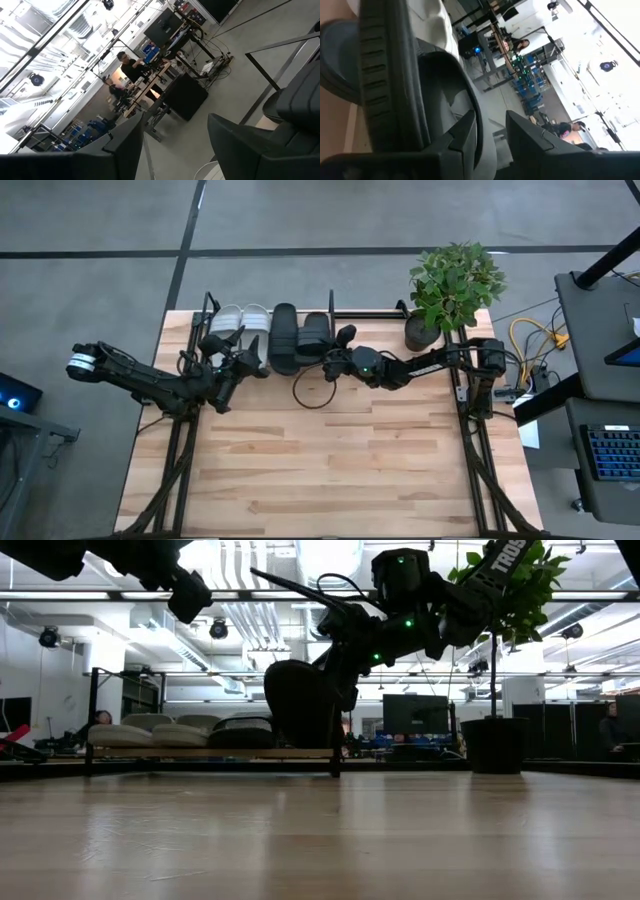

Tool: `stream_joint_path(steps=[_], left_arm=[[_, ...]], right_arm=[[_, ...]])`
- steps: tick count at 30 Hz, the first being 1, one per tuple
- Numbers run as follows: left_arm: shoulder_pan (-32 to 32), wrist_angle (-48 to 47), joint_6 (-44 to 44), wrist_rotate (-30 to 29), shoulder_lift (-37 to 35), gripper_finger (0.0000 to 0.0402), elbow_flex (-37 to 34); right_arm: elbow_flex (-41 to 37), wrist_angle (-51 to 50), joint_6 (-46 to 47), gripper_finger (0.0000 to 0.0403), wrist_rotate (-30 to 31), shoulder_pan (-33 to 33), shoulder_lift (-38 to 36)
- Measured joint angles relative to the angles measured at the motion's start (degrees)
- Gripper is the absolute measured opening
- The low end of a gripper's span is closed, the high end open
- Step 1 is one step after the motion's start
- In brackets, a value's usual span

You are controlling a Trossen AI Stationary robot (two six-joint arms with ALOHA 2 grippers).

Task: Pick and place slides into the shelf
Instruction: Put the black slides on the shelf

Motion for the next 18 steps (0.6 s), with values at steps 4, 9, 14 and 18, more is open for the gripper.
stream_joint_path(steps=[4, 9, 14, 18], left_arm=[[0.0, 0.0, 0.0, -0.1, 0.0, 0.0204, 0.0], [0.0, 0.0, 0.0, -0.2, 0.0, 0.0204, 0.0], [0.0, 0.0, 0.0, -0.3, 0.0, 0.0204, 0.0], [0.0, 0.0, 0.0, -0.3, 0.0, 0.0204, 0.0]], right_arm=[[0.1, -2.4, -0.2, 0.0105, 1.5, 0.1, -0.4], [0.1, -3.2, -0.1, 0.0118, 2.9, 1.2, -0.9], [-0.1, -4.1, 1.3, 0.0131, 3.3, 1.4, -2.1], [0.0, -5.7, 5.3, 0.0144, 3.2, 1.4, -3.0]])
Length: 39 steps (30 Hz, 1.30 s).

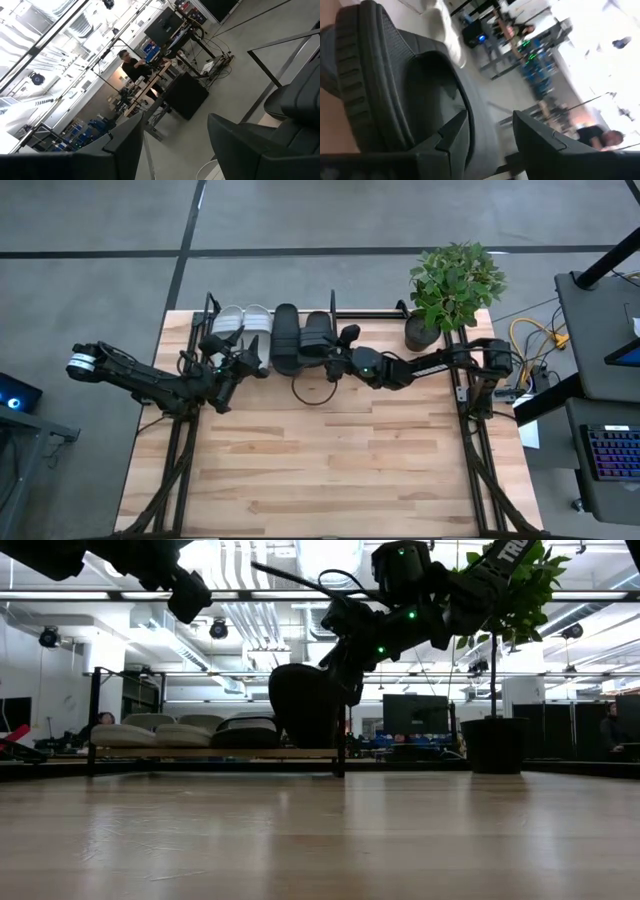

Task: Pick and place slides into the shelf
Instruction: Put the black slides on the shelf

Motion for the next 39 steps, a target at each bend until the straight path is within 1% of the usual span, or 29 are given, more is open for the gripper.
stream_joint_path(steps=[4, 7, 11, 17, 21, 23, 25, 27, 34, 37, 39], left_arm=[[0.0, 0.0, 0.0, 0.0, 0.0, 0.0204, 0.0], [0.0, 0.0, 0.0, -0.2, 0.0, 0.0204, 0.0], [0.0, 0.0, 0.0, -0.2, 0.0, 0.0204, 0.0], [0.0, 0.0, 0.0, -0.2, 0.0, 0.0204, 0.0], [0.0, 0.0, 0.0, -0.4, 0.0, 0.0204, 0.0], [0.0, 0.0, 0.0, -1.0, 0.0, 0.0204, 0.0], [0.0, 0.0, 0.0, -1.8, 0.0, 0.0204, 0.0], [0.0, 0.0, 0.0, -2.4, 0.0, 0.0204, 0.0], [0.0, 0.0, 0.0, -2.6, 0.0, 0.0204, -0.3], [0.0, 0.0, 0.0, -2.6, 0.0, 0.0204, -0.4], [0.0, 0.0, 0.0, -2.6, 0.0, 0.0204, -0.4]], right_arm=[[2.8, -8.2, 6.6, 0.0148, -0.1, 0.0, -0.4], [5.2, -13.7, 9.7, 0.0148, -0.1, 0.2, -0.5], [8.5, -19.3, 11.7, 0.0148, -0.3, 1.0, -0.5], [15.8, -30.0, 13.3, 0.0144, -0.5, 3.7, -0.5], [20.1, -37.3, 17.8, 0.0144, -0.6, 4.6, -1.1], [21.3, -41.2, 21.0, 0.014, -1.7, 4.7, -1.3], [21.5, -43.9, 23.1, 0.013, -3.5, 4.7, -1.3], [21.0, -44.3, 23.7, 0.0113, -4.0, 4.7, -1.3], [19.7, -44.2, 25.7, 0.0036, -4.9, 5.2, -1.3], [18.8, -44.0, 26.9, 0.0016, -7.5, 5.2, -1.3], [18.1, -44.0, 28.0, 0.001, -8.1, 5.2, -1.3]])
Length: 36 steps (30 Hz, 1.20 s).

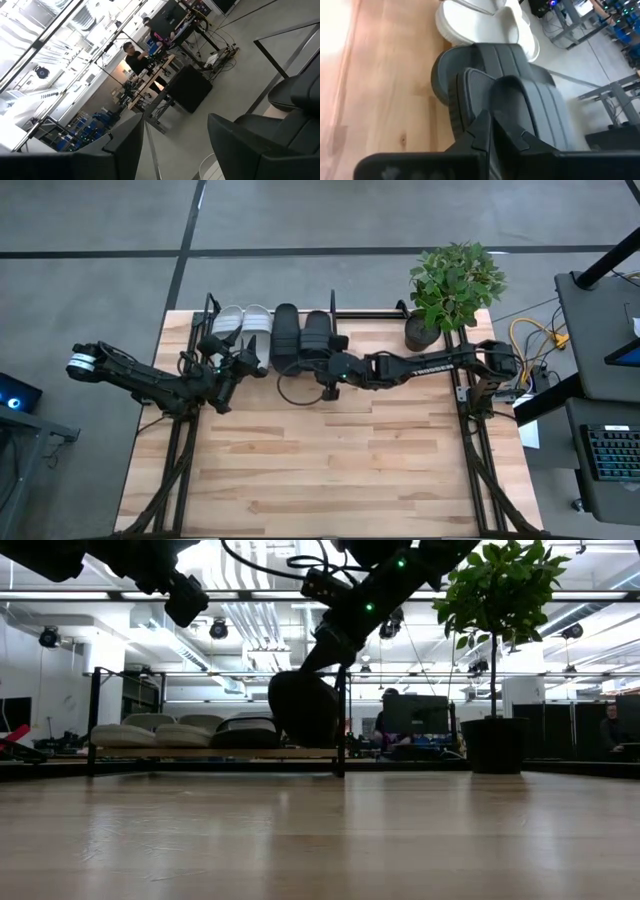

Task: Pick and place slides into the shelf
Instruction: Put the black slides on the shelf

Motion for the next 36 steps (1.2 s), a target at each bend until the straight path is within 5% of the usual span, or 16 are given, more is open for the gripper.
stream_joint_path(steps=[36], left_arm=[[-0.2, 0.1, -0.2, -0.1, 0.0, 0.0204, -0.1]], right_arm=[[-3.1, 7.0, -1.3, 0.0013, 1.5, 0.3, -2.5]])
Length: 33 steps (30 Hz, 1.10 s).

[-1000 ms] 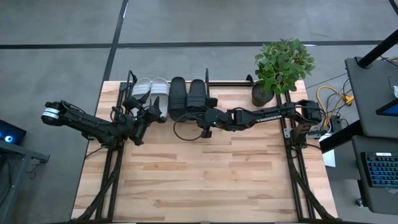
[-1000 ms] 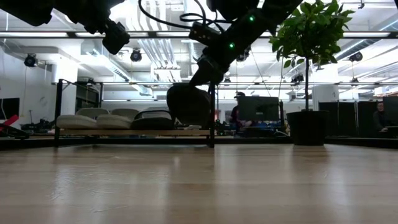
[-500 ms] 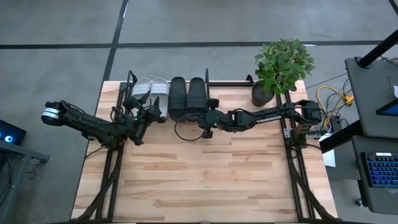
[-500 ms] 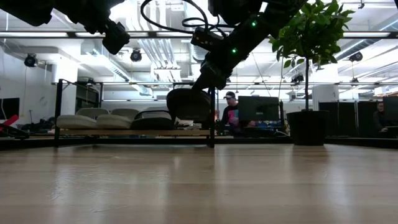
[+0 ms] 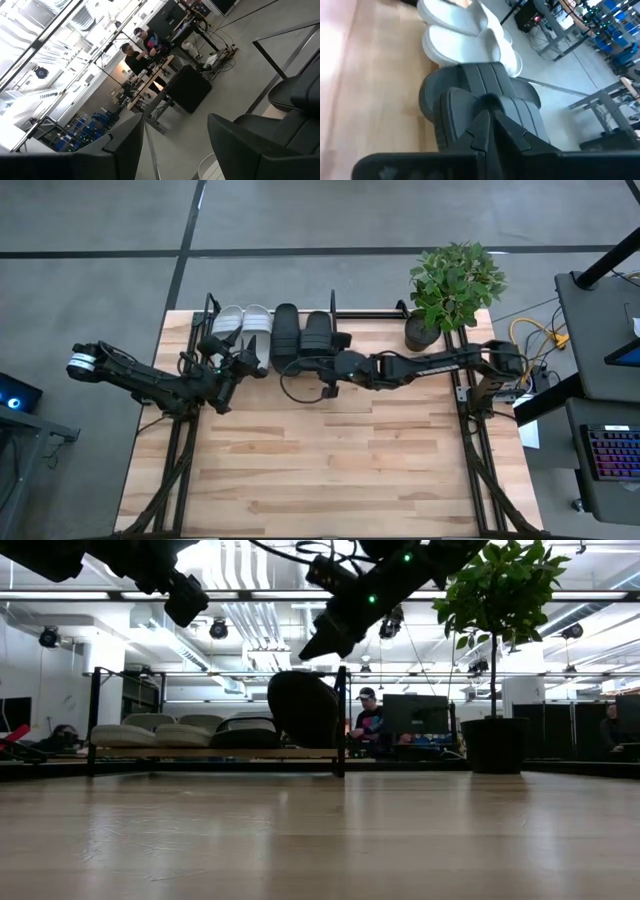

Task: Pick and place slides into the shelf
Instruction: Put the black slides on the shelf

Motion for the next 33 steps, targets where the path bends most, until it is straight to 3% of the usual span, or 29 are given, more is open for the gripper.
stream_joint_path(steps=[9, 17, 22, 27, 31, 33], left_arm=[[0.0, 0.0, 0.0, 0.0, -0.4, 0.0204, -0.2], [-0.5, -2.6, -7.7, 2.1, -3.2, 0.0203, -0.9], [-0.3, -13.2, -16.6, 16.4, -5.9, 0.0202, -3.8], [3.4, -37.6, -33.8, 36.3, -11.7, 0.0202, -2.9], [8.7, -51.0, -40.4, 41.1, -14.4, 0.0202, -2.1], [11.1, -52.3, -41.3, 45.0, -14.9, 0.0202, -2.1]], right_arm=[[-1.1, 4.0, 7.5, 0.0065, -0.7, 5.9, 0.1], [-2.4, 12.2, 5.5, 0.0079, 2.5, 9.3, 2.7], [-2.6, 11.6, 2.4, 0.007, 12.0, 9.7, 2.3], [-2.6, 11.5, -2.2, 0.007, 19.8, 10.3, 1.5], [-2.6, 11.7, -6.7, 0.0077, 24.7, 10.3, -0.2], [-2.7, 11.7, -8.4, 0.008, 26.0, 10.3, -1.1]])
